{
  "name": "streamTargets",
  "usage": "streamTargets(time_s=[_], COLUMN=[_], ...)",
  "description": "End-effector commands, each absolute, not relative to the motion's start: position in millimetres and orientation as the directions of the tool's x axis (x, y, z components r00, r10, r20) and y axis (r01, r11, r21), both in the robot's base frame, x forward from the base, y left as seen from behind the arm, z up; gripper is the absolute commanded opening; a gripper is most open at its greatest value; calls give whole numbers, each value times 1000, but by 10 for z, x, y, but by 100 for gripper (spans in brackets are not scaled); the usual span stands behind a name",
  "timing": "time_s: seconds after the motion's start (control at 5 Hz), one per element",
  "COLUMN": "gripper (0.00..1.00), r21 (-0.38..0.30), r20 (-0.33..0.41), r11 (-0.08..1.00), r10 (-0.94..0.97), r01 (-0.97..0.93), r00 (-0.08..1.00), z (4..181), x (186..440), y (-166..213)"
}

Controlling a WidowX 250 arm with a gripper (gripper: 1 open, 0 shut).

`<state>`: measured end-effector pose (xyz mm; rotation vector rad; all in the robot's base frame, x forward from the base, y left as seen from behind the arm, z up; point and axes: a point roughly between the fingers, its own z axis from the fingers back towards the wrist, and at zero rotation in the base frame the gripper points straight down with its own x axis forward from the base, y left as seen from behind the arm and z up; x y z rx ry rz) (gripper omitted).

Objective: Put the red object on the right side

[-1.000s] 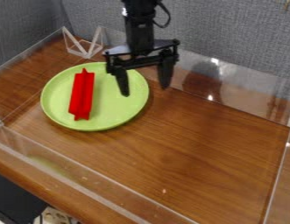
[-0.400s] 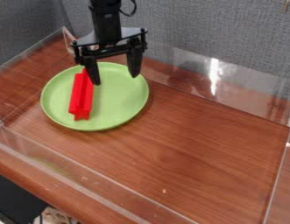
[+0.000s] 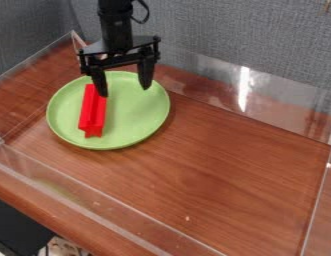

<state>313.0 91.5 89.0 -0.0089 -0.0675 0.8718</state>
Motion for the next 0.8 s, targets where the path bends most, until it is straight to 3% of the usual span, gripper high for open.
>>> streamTargets(time_s=[0.0,0.6], gripper=[100,100], r21=[-46,13], r20=[127,142], r11=[622,595], r10=[779,794], r01=[-781,-803], r00=[613,591], z=[990,765], x=[3206,3210], y=[1123,1386])
